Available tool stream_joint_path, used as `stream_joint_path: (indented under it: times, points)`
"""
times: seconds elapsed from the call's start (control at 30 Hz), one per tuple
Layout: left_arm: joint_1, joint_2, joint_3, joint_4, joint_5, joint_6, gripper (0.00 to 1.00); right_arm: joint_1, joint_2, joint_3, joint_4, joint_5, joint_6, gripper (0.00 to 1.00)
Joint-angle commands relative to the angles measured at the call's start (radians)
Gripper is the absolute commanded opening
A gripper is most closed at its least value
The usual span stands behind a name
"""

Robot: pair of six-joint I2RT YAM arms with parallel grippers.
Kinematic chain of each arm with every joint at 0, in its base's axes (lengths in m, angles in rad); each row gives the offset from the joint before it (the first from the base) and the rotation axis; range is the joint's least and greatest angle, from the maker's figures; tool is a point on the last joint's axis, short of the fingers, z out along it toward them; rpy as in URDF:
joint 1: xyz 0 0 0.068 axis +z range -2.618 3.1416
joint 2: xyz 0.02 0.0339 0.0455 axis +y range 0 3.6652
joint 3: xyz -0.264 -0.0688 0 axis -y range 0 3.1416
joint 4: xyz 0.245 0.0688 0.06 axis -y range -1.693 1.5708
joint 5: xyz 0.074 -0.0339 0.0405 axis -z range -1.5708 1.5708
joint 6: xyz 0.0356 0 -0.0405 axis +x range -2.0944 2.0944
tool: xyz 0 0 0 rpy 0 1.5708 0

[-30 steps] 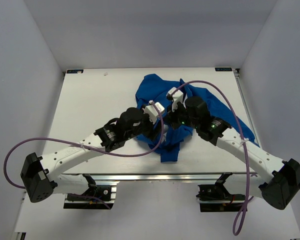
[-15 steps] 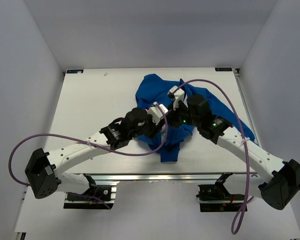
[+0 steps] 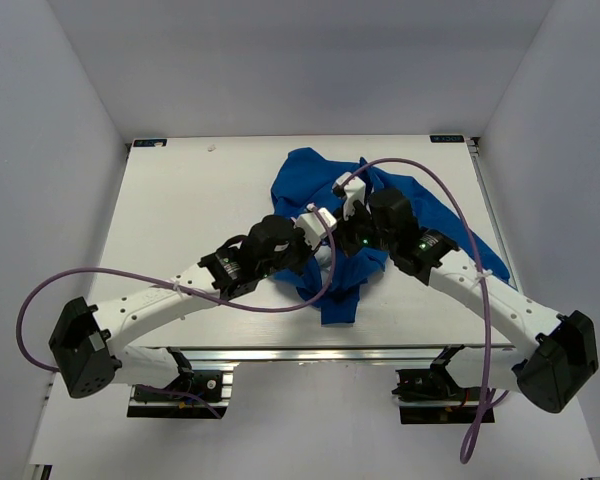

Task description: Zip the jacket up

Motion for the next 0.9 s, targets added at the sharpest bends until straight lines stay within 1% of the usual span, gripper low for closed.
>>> stream_joint_path:
  times: [0.0,0.2,0.33,0.43,0.5,0.53,0.63,0.73,0.87]
  points:
    - [-0.001,-0.077,-0.017,0.028,0.037,0.007,0.00,-0.003,0.034,0.049,0.012,0.084,-0.020,0.00]
    - [-0.001,-0.149,-0.028,0.030,0.052,-0.012,0.00,-0.003,0.077,0.030,0.037,0.134,-0.026,0.00]
    - [-0.001,-0.189,-0.018,0.016,0.077,-0.027,0.00,-0.003,0.086,0.000,0.144,0.199,-0.037,0.00]
    - [-0.001,-0.228,-0.021,0.001,0.132,-0.062,0.00,-0.005,0.124,0.044,0.157,0.300,-0.040,0.00]
    - [-0.001,-0.261,-0.041,-0.004,0.158,-0.082,0.00,-0.009,0.161,0.067,0.180,0.364,-0.086,0.00]
    - [-0.001,-0.274,-0.049,-0.010,0.157,-0.084,0.00,-0.014,0.173,0.087,0.192,0.375,-0.094,0.00]
    - [-0.001,-0.321,-0.063,-0.068,0.109,-0.151,0.00,-0.045,0.224,0.127,0.229,0.412,-0.109,0.00]
    - [-0.001,-0.381,-0.087,-0.120,0.123,-0.197,0.00,-0.075,0.264,0.150,0.264,0.427,-0.129,0.00]
    - [-0.001,-0.442,-0.116,-0.204,0.121,-0.258,0.00,-0.120,0.336,0.223,0.302,0.473,-0.167,0.00]
